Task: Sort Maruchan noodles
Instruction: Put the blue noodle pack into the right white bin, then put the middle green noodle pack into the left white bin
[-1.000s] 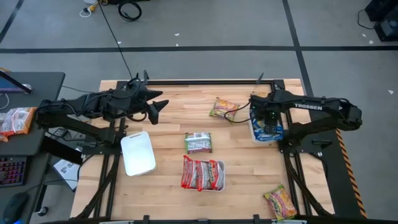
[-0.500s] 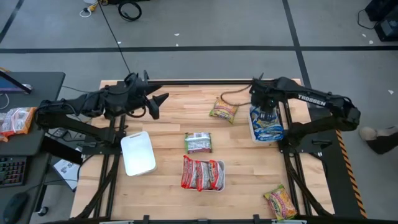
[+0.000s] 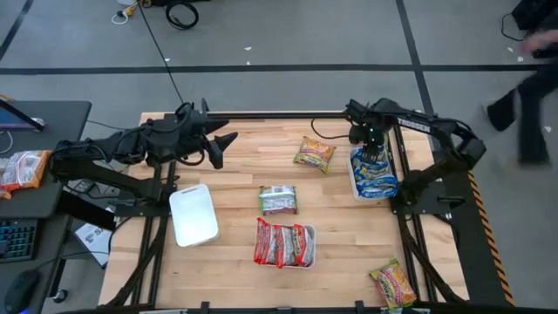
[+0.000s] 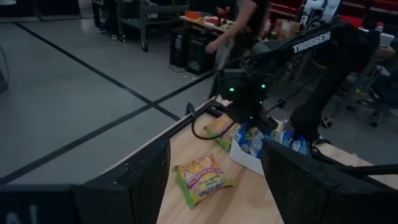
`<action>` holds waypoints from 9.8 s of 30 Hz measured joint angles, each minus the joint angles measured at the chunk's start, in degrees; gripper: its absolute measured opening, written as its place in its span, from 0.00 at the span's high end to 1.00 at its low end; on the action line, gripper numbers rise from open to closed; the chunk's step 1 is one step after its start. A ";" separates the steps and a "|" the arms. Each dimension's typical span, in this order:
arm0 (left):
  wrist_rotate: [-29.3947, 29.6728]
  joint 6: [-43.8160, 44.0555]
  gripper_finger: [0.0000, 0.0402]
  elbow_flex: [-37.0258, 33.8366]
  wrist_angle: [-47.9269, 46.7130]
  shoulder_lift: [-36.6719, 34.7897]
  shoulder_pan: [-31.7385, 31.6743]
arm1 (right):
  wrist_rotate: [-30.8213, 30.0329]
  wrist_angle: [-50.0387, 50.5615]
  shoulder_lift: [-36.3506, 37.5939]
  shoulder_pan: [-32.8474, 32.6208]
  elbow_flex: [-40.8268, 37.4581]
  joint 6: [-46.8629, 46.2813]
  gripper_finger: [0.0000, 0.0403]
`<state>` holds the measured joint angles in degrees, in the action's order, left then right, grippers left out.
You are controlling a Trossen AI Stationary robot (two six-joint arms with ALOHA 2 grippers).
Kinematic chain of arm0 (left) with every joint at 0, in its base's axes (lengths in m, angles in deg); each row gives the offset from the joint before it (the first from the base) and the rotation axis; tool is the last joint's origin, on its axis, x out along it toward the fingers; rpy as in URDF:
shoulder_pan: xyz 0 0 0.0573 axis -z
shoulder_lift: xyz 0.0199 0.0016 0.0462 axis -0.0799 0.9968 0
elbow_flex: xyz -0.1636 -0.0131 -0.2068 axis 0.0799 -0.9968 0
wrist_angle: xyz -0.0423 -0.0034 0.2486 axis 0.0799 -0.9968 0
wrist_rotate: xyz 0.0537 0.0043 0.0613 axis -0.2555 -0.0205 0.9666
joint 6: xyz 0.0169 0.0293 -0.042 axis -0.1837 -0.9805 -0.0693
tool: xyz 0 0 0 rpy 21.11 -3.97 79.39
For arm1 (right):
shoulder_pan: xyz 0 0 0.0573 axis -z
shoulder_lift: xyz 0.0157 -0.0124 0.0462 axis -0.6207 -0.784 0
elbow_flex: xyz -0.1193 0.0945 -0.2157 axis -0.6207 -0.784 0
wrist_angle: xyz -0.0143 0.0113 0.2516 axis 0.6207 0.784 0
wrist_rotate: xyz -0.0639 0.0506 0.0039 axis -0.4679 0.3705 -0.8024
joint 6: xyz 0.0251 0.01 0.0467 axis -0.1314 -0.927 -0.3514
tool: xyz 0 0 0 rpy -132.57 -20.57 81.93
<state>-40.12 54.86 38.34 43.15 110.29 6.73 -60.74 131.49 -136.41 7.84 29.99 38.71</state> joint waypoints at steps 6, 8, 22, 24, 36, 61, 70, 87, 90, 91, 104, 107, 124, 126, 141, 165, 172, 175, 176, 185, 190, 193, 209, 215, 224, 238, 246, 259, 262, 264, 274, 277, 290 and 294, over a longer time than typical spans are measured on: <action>-0.93 0.89 0.37 -0.02 -0.33 -0.28 1.26 | 2.37 -0.78 -2.49 -1.11 0.20 0.44 0.67; -0.92 0.89 0.37 0.00 -0.28 -0.31 1.38 | 5.59 -1.76 -1.96 -1.71 0.93 0.68 0.75; -0.80 0.89 0.37 -0.02 -0.13 -0.68 0.84 | 10.88 -1.08 3.79 -4.21 2.73 -1.87 0.98; -0.80 0.89 0.37 -0.02 0.04 -0.68 0.84 | 6.49 -1.16 3.79 -4.12 2.73 -1.02 0.98; -0.78 0.84 0.37 -0.02 0.26 -0.68 0.79 | -1.02 -0.96 3.79 -4.38 2.73 13.72 0.96; -0.78 0.93 0.37 -0.02 0.24 -0.68 0.84 | 8.94 7.32 3.79 -21.71 2.80 3.78 0.99; -0.78 2.25 0.37 -0.02 0.26 -0.66 1.28 | 8.96 5.63 4.81 -20.81 4.08 0.40 0.96; -0.80 2.29 0.37 -0.02 -1.16 -0.66 1.36 | -0.25 -2.11 7.17 -2.63 -1.21 -7.79 0.98; -0.81 2.26 0.37 -0.02 -1.32 -0.66 1.36 | 8.94 -0.69 5.75 -3.34 -1.19 -9.44 0.98; -0.82 2.26 0.37 -0.02 -1.57 -0.66 1.36 | 13.52 -0.49 5.73 -3.61 -1.02 -10.10 0.98; -0.81 1.70 0.37 -0.02 -2.71 -2.56 1.36 | 24.94 -0.84 7.28 -3.42 1.65 -12.09 0.98; -0.78 1.30 0.37 -0.02 -2.69 -2.71 1.27 | 21.30 -2.13 7.26 -4.93 3.61 -11.63 0.98; 2.59 -2.24 0.37 -0.02 -2.61 -0.79 -2.19 | 0.04 -25.37 -0.89 -41.36 12.74 -13.27 0.98; 2.65 -3.81 0.37 -0.02 -2.58 -0.79 -3.24 | 1.19 -28.26 -2.89 -43.91 12.78 -12.43 0.97; 0.51 -10.14 0.37 -0.02 -8.56 -1.25 -8.80 | 9.26 -41.60 -21.15 -49.48 12.78 17.07 0.53; -0.41 -2.17 0.37 -0.02 -14.02 -1.42 -3.84 | 10.63 -40.81 -19.81 -42.68 16.52 1.52 0.97; -0.76 -6.77 0.37 0.00 -6.31 -1.40 -3.84 | 32.91 -40.15 -9.46 -28.40 18.40 -18.61 0.98; -3.15 -9.50 0.37 -0.02 -2.38 -1.40 -3.95 | 38.72 -40.20 -7.14 -23.43 18.41 -24.99 0.98; -5.31 -10.11 0.37 -0.02 -1.13 -1.40 -4.26 | 40.24 -40.23 -6.58 -22.23 18.40 -26.16 0.98; -26.51 -13.29 0.36 0.02 -1.91 4.20 -14.21 | 46.05 -42.91 -4.98 -19.40 18.40 -29.49 0.98; -27.77 -27.13 0.34 0.00 1.03 11.17 -15.84 | 45.40 -43.23 -5.48 -19.90 18.38 -31.31 0.98; -29.44 -35.24 0.30 0.26 3.01 15.63 -15.29 | 44.16 -43.05 -5.38 -20.26 18.38 -32.60 0.98; -23.07 -41.51 0.21 9.45 -3.43 32.44 -11.52 | 42.37 -42.47 -4.69 -19.86 18.38 -30.10 0.98; -20.84 -47.79 0.21 9.51 2.46 35.51 -10.22 | 44.83 -40.59 -4.69 -19.97 18.38 -29.06 0.98; -21.97 -50.59 0.21 9.45 2.17 36.17 -8.63 | 47.17 -42.83 -4.69 -20.40 18.38 -28.18 0.98; -15.42 -50.12 0.48 9.44 2.19 36.17 -5.82 | 53.45 -44.81 -3.41 -22.20 18.42 -27.25 0.94; -12.58 -42.32 0.59 13.15 -5.08 35.83 -3.51 | 49.23 -43.93 4.53 -20.91 18.42 -25.64 0.77; -24.31 -2.50 0.57 28.60 -55.42 35.58 3.00 | 34.96 -23.72 22.99 -18.67 18.47 -18.63 0.72; -30.76 7.59 0.57 27.05 -62.48 35.55 7.26 | 34.95 -20.76 24.72 -19.03 18.10 -17.72 0.72; -33.34 12.62 0.57 24.95 -60.70 35.39 10.27 | 35.13 -20.04 25.97 -19.40 17.11 -17.60 0.72; -33.72 32.18 0.57 9.08 -56.16 32.74 22.73 | 35.34 -16.89 29.39 -22.10 15.89 -18.20 0.72; -35.39 36.87 0.57 2.69 -51.93 29.53 24.48 | 35.13 -16.33 30.09 -22.48 15.89 -18.86 0.72; -28.97 55.90 0.57 -11.70 -50.15 9.34 31.14 | 31.88 -16.52 28.49 -22.53 15.89 -23.94 0.72; -29.90 57.89 0.57 -16.66 -44.80 7.71 32.60 | 31.87 -16.53 27.72 -22.96 15.89 -25.67 0.72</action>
<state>-70.03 112.75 21.68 -1.65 118.00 39.33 -28.87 114.96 -108.69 -15.12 45.88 13.04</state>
